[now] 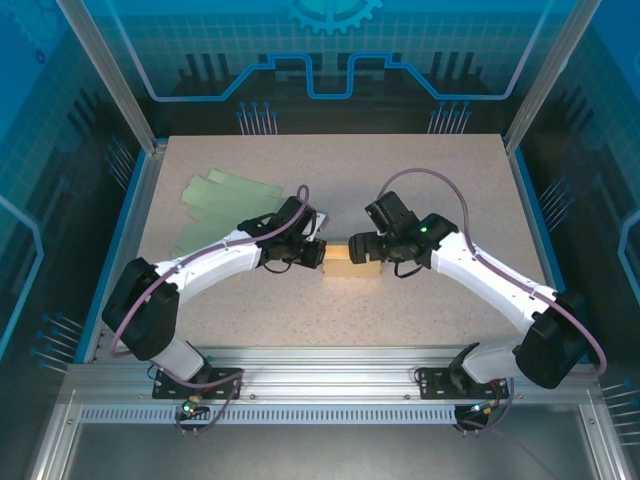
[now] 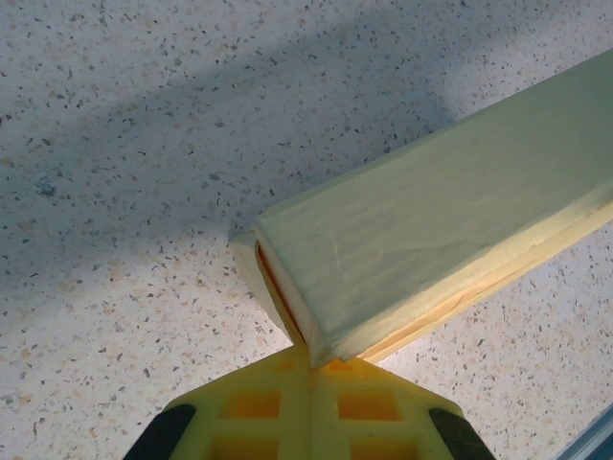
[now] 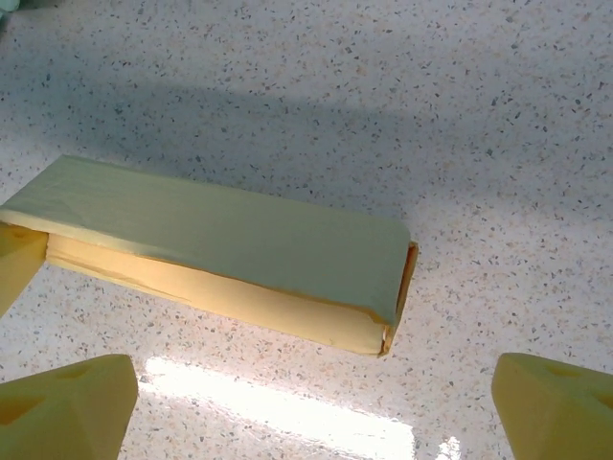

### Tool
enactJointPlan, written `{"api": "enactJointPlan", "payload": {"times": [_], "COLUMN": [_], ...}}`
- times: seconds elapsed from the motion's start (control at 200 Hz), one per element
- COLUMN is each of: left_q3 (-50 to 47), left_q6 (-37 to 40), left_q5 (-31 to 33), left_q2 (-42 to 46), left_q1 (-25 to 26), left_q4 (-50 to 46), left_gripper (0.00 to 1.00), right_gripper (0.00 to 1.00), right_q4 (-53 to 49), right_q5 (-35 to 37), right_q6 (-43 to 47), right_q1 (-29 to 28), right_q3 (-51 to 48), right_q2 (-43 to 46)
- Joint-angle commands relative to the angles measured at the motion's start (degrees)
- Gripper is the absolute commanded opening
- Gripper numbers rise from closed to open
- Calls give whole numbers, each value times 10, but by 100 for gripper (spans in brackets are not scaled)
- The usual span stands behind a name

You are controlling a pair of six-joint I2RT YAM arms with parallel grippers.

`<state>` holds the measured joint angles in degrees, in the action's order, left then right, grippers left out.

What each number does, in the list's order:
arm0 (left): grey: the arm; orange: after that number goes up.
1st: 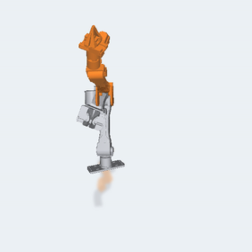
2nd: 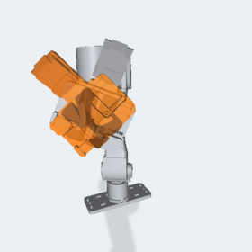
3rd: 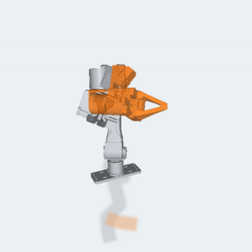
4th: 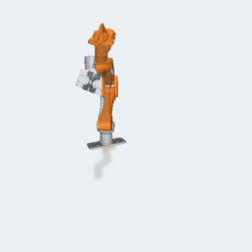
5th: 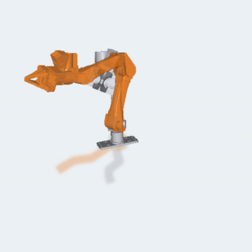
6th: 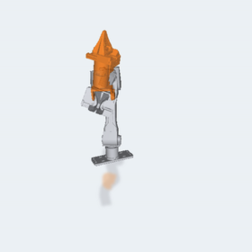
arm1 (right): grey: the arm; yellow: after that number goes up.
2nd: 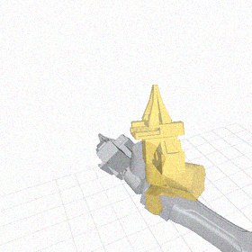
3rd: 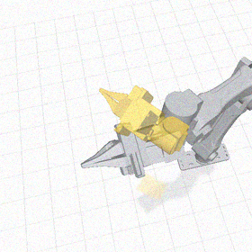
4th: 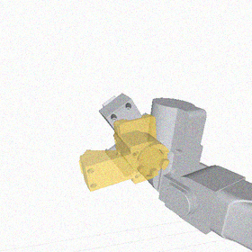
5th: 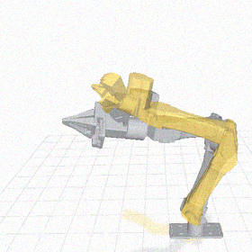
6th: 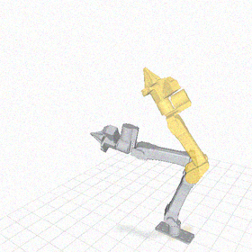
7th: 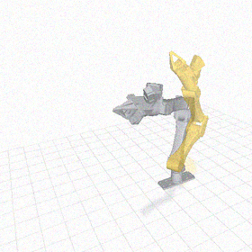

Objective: Fold the paper box

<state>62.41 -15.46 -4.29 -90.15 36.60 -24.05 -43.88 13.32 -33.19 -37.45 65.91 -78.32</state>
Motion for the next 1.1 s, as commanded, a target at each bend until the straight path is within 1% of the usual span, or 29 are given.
{"api": "enactJointPlan", "payload": {"times": [0.0, 0.08, 0.185, 0.285, 0.425, 0.555, 0.665, 0.976, 1.096], "left_q3": [-19, -19, -18, -14, -9, -6, -6, -10, -12], "left_q6": [-14, -15, -16, -16, -16, -16, -19, -19, -17], "left_q5": [18, 18, 20, 22, 23, 28, 31, 34, 35], "left_q2": [0, 0, -2, -3, -6, -10, -10, -5, 0], "left_q1": [4, 5, 6, 8, 10, 13, 13, 15, 15], "left_q4": [-13, -12, -11, -12, -15, -15, -11, -12, -15], "left_gripper": [0, 0, 0, 0, 0, 0, 0, 8, 11], "right_gripper": [97, 97, 92, 90, 82, 78, 73, 56, 54], "right_q4": [14, 29, 50, 60, 80, 97, 106, 128, 129], "right_q5": [10, 9, -4, -10, -15, -29, -33, -37, -34], "right_q6": [-31, -41, -43, -42, -43, -44, -47, -54, -54], "right_q1": [18, 30, 43, 49, 58, 65, 66, 76, 78], "right_q3": [3, -4, -13, -19, -44, -66, -87, -133, -140], "right_q2": [4, 2, -4, -14, -22, -25, -21, -21, -24]}}
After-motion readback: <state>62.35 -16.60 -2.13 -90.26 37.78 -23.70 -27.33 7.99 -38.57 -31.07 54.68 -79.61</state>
